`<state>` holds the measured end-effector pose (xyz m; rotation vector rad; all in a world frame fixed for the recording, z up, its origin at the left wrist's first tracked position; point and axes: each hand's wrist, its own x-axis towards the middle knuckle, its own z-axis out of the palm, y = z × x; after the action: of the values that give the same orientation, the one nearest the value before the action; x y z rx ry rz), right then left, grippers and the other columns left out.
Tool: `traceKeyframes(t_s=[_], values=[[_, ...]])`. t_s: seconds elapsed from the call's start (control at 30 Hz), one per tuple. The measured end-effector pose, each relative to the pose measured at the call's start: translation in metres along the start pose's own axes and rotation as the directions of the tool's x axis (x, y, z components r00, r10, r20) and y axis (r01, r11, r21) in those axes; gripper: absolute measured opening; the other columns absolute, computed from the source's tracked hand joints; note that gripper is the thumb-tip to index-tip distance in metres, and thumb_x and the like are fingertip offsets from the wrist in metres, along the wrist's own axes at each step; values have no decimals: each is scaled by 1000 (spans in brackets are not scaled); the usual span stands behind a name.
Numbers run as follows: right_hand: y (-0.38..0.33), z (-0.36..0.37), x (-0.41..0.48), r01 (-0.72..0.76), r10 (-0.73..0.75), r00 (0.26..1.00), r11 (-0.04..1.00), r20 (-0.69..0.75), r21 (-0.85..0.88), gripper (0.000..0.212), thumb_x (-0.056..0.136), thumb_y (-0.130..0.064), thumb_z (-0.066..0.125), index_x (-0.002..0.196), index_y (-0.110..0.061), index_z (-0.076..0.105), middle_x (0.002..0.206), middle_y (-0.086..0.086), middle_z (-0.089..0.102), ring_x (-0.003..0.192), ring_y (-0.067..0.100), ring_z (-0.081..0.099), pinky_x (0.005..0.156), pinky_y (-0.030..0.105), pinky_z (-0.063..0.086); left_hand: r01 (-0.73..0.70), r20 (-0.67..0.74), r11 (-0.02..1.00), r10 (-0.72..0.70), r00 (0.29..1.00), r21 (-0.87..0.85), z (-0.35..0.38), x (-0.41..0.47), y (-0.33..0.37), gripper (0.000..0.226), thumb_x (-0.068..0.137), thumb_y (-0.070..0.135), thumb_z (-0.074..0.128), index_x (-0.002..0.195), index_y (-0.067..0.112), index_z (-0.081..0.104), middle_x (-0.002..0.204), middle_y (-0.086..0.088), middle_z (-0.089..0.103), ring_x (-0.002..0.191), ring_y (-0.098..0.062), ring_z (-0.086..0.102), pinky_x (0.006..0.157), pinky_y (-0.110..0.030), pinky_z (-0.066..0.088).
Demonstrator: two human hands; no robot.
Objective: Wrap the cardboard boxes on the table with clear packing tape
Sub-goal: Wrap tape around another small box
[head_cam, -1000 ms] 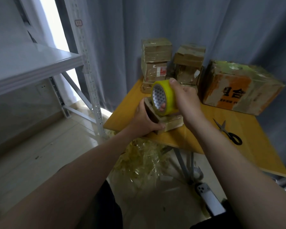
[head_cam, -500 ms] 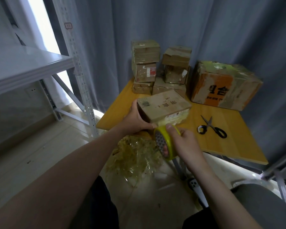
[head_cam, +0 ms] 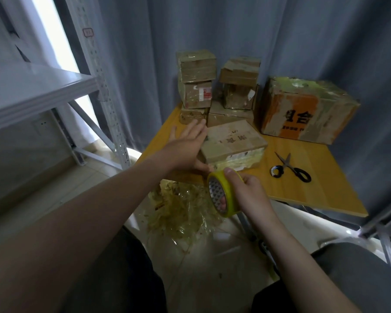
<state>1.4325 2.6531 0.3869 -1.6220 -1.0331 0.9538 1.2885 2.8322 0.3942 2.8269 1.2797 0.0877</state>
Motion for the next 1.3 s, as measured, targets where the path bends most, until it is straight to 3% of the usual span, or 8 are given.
traceKeyframes(t_s=[0.2,0.4,0.53,0.7,0.87,1.03,1.17,1.3], values=[[-2,2,-2,-9,6,999,996,38,92,41,105,-39,56,81,-8,69,57,6,70,47,16,67,45,21,50,-171,-155,960,138,978,-222,9,-13,4,93,85,55,76,161,21,33,169,5,26,158,-15,13,128,-44,18],[3,5,-10,-48,28,995,976,97,214,37,105,-36,57,95,-3,70,77,23,74,56,24,72,48,27,56,-191,-216,953,140,966,-236,6,-13,6,81,79,48,85,151,27,51,157,9,46,152,-13,32,123,-37,30],[10,5,-12,-51,19,989,973,146,224,30,104,-32,59,91,-7,69,70,7,75,60,12,73,56,23,57,-217,-177,932,170,969,-291,2,-10,3,81,79,42,86,150,25,52,158,7,46,152,-13,32,123,-36,29],[18,18,-13,-5,-8,992,995,126,103,32,103,-41,58,97,-15,75,85,6,79,78,21,77,82,42,63,-228,-90,852,211,973,-471,4,-1,-4,80,84,32,84,154,28,47,162,16,37,155,-6,17,128,-36,18],[17,32,-17,32,-39,995,997,88,76,26,94,-45,64,108,-26,72,98,0,78,94,21,74,92,53,58,-173,-43,918,169,985,-357,8,7,-7,78,93,43,74,159,42,33,168,15,21,158,-20,2,126,-52,12],[15,34,-13,15,-32,996,982,86,187,13,102,-18,63,112,-20,71,90,-11,77,87,6,72,83,32,57,58,-60,982,-70,996,-182,-2,5,12,82,92,53,71,159,47,24,134,-6,50,123,-32,50,97,-46,48],[14,32,-9,-12,-12,994,975,109,223,15,99,-15,66,113,-15,72,92,-4,77,93,14,72,87,33,55,338,129,794,-318,939,-505,-5,-9,19,76,97,40,68,154,12,26,105,-11,68,90,-30,69,76,-43,58],[20,28,-8,-36,17,997,959,70,281,36,87,-10,80,115,-18,58,104,6,76,95,19,72,79,31,55,525,390,336,-394,833,-782,-7,-30,22,40,106,49,49,112,10,57,76,-11,55,53,-22,54,63,-37,51]])
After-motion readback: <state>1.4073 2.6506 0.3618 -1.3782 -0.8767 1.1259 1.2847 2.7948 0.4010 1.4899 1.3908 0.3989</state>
